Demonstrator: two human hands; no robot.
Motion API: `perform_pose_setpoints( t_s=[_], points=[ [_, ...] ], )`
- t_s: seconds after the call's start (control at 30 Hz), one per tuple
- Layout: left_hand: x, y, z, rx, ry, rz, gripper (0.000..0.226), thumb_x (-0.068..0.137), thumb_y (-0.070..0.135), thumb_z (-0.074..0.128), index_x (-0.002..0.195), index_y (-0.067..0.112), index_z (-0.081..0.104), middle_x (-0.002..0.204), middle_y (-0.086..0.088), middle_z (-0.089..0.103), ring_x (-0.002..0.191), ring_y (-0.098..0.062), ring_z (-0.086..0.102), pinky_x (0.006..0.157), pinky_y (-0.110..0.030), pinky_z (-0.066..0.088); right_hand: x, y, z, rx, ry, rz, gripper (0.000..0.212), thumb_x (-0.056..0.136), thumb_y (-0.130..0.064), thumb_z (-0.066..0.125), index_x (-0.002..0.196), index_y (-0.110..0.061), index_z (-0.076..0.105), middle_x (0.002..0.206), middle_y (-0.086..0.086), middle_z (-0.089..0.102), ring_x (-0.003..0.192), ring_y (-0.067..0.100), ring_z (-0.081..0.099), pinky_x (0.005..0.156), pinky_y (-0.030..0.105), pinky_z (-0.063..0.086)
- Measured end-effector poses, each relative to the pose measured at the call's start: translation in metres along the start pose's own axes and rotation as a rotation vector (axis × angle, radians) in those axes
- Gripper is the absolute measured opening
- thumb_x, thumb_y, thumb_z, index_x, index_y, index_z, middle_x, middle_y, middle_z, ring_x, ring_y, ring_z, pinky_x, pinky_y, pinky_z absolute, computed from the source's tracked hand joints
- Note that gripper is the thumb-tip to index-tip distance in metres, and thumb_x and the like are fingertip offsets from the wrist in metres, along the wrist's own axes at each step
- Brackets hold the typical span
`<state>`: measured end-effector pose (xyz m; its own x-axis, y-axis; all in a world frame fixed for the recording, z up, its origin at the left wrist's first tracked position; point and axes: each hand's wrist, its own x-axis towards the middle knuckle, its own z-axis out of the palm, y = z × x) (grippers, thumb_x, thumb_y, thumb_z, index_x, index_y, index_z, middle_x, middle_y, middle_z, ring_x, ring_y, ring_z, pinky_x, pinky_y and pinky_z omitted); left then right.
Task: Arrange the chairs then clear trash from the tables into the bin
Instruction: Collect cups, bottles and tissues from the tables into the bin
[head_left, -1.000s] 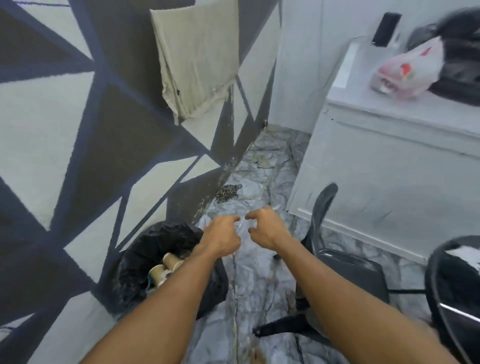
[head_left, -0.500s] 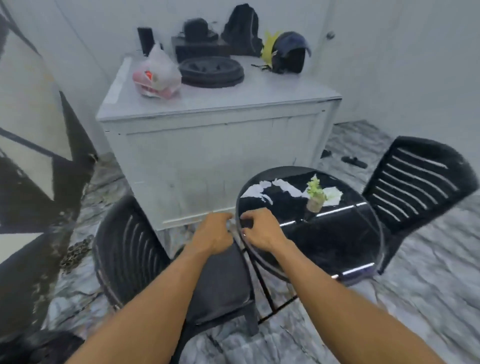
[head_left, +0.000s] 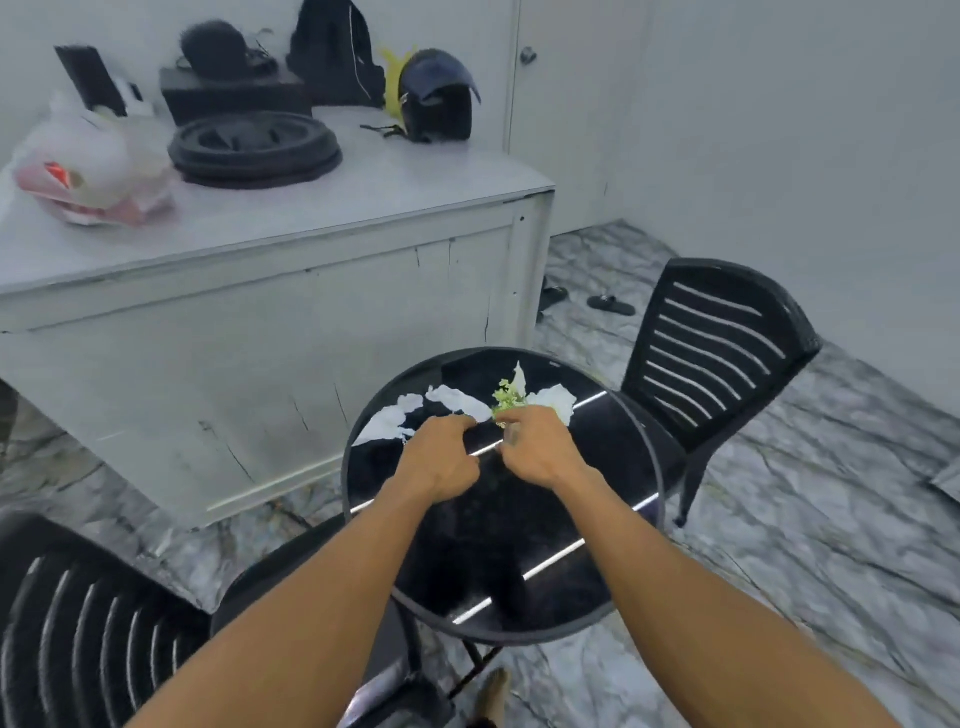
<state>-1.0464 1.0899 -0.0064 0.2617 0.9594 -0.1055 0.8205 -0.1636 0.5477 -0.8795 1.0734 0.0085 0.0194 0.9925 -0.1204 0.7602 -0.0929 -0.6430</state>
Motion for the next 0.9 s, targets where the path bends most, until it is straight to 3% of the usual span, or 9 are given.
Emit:
perform_pose_setpoints(
  t_s=[0.17,0.33,0.47,0.6,0.67,0.73,0.83,0.9],
  points=[
    [0.066,-0.036,0.007,0.002,-0.018,-0.146,0.062,0.076,0.010,0.060,0.138,0.016,0.057,0.131,-0.003,0.059,0.122,-0.026,0.052,0.093,-0.035,0.049,0.078,0.034,-0.017,-0.013,-0.015,0.077,0.049,0.080,-0.010,0.061,0.128,-0.021,0.063,0.138,0.001,0.057,0.127,0.020,0.051,0.099,0.028,0.041],
    [0.125,-0.065,0.017,0.045,-0.008,-0.253,0.051,0.072,0.006,0.060,0.122,0.012,0.063,0.119,-0.005,0.052,0.116,-0.028,0.048,0.079,-0.035,0.048,0.157,0.064,-0.023,-0.018,-0.028,0.088,0.042,0.084,-0.008,0.060,0.124,-0.020,0.065,0.128,0.006,0.063,0.118,0.022,0.057,0.102,0.038,0.046],
    [0.153,-0.087,0.026,0.068,-0.030,-0.382,0.059,0.075,0.009,0.063,0.133,0.012,0.057,0.125,-0.011,0.050,0.122,-0.033,0.044,0.094,-0.042,0.047,0.198,0.092,-0.014,-0.039,-0.093,0.104,0.037,0.088,-0.012,0.060,0.124,-0.021,0.066,0.125,0.004,0.065,0.110,0.019,0.062,0.095,0.031,0.048],
    [0.171,-0.101,0.044,0.110,-0.114,-0.545,0.065,0.074,0.011,0.063,0.137,0.017,0.051,0.141,-0.016,0.037,0.135,-0.038,0.030,0.100,-0.054,0.045,0.235,0.123,0.001,-0.085,-0.208,0.132,0.038,0.089,-0.008,0.057,0.123,-0.020,0.067,0.130,0.006,0.063,0.117,0.023,0.060,0.095,0.032,0.048],
    [0.176,-0.109,0.053,0.134,-0.142,-0.608,0.059,0.077,0.011,0.064,0.134,0.015,0.050,0.145,-0.020,0.034,0.135,-0.040,0.031,0.104,-0.052,0.042,0.251,0.138,0.002,-0.086,-0.267,0.173,0.045,0.085,-0.007,0.059,0.127,-0.020,0.064,0.133,0.007,0.061,0.122,0.023,0.057,0.096,0.030,0.046],
    [0.178,-0.115,0.062,0.152,-0.140,-0.580,0.042,0.080,0.008,0.062,0.121,0.008,0.057,0.130,-0.021,0.052,0.121,-0.037,0.047,0.100,-0.043,0.043,0.263,0.151,0.003,-0.094,-0.368,0.199,0.061,0.076,-0.010,0.074,0.134,-0.021,0.058,0.139,0.007,0.056,0.128,0.025,0.052,0.101,0.034,0.044],
    [0.178,-0.115,0.072,0.000,0.066,-0.622,0.015,0.078,-0.003,0.053,0.087,0.001,0.064,0.088,-0.012,0.067,0.088,-0.031,0.063,0.075,-0.041,0.053,0.273,0.166,0.011,-0.237,-0.523,0.174,0.097,0.062,-0.013,0.089,0.146,-0.026,0.042,0.145,0.005,0.043,0.131,0.027,0.045,0.100,0.039,0.047],
    [0.187,-0.108,0.073,-0.055,0.190,-0.630,0.026,0.077,-0.003,0.055,0.100,0.005,0.063,0.092,-0.010,0.067,0.089,-0.031,0.064,0.071,-0.038,0.053,0.277,0.173,0.019,-0.344,-0.512,0.090,0.098,0.066,-0.008,0.083,0.150,-0.027,0.036,0.141,0.003,0.038,0.127,0.023,0.044,0.093,0.034,0.049]
  ],
)
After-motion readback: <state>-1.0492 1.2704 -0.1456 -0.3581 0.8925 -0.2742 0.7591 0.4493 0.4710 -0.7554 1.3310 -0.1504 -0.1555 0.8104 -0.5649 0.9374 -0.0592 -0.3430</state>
